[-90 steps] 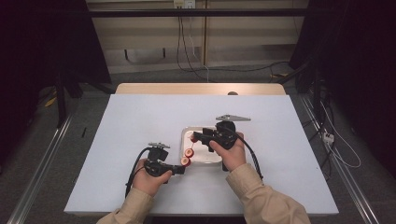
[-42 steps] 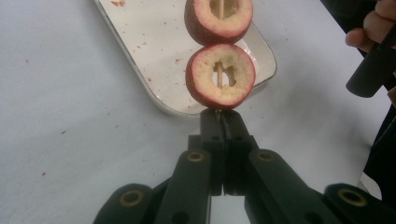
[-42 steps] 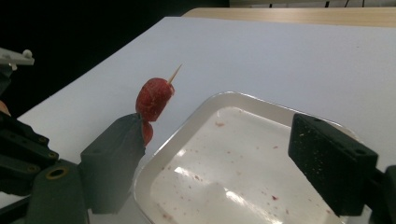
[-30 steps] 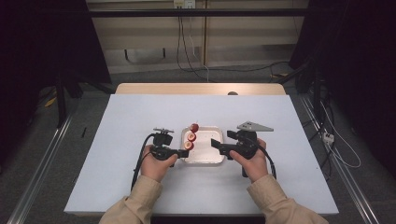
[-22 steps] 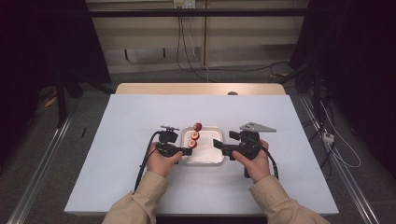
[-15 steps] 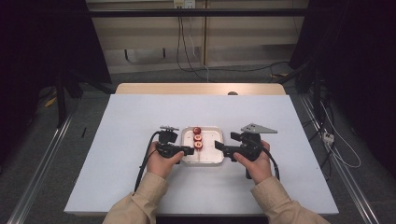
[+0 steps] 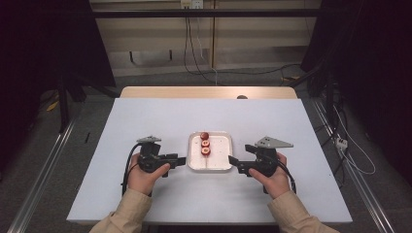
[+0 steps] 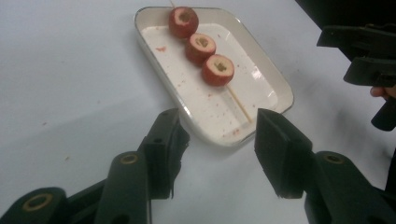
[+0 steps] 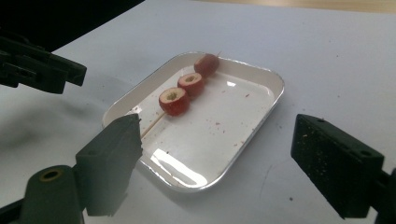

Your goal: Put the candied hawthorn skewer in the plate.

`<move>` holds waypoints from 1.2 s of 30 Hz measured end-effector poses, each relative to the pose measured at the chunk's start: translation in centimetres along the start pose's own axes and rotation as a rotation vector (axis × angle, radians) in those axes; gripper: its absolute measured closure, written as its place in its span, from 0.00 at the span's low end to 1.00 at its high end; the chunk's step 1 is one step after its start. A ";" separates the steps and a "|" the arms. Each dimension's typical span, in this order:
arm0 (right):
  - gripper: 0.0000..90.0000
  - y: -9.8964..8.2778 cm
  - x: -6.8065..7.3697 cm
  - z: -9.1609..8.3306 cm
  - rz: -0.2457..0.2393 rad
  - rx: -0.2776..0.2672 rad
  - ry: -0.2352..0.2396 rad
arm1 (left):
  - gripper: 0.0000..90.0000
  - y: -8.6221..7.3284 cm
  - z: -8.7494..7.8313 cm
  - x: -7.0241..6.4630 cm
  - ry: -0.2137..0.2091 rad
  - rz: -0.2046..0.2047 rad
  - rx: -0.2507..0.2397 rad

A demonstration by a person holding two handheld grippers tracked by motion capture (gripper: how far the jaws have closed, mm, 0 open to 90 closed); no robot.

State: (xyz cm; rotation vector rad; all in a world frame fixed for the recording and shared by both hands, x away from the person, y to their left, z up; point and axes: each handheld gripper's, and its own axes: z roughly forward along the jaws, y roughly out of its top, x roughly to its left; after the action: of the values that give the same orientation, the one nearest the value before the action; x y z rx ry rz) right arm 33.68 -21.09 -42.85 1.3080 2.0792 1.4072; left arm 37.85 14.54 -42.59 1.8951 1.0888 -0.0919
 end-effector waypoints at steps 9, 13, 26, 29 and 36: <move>0.17 -1.4 -0.8 -1.2 0.010 -0.001 -0.005 | 0.48 -1.3 -2.7 1.1 0.025 0.061 -0.018; 0.17 -1.9 -1.0 -1.6 0.005 0.002 -0.010 | 0.44 -1.8 -3.6 1.5 0.032 0.073 -0.024; 0.17 -3.2 -1.4 -2.9 -0.011 0.014 -0.022 | 0.35 -3.0 -5.5 2.7 0.058 0.133 -0.044; 0.17 -3.3 -1.5 -3.2 -0.017 0.012 -0.025 | 0.33 -3.2 -5.8 2.9 0.063 0.144 -0.043; 0.17 -3.7 -1.8 -4.0 -0.027 0.013 -0.035 | 0.29 -3.6 -6.3 3.3 0.078 0.164 -0.044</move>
State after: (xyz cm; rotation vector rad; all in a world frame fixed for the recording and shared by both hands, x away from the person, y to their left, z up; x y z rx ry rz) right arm 30.05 -25.23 -44.57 1.2949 2.0797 1.3520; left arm 35.12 22.00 -42.93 1.9544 0.9742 0.0989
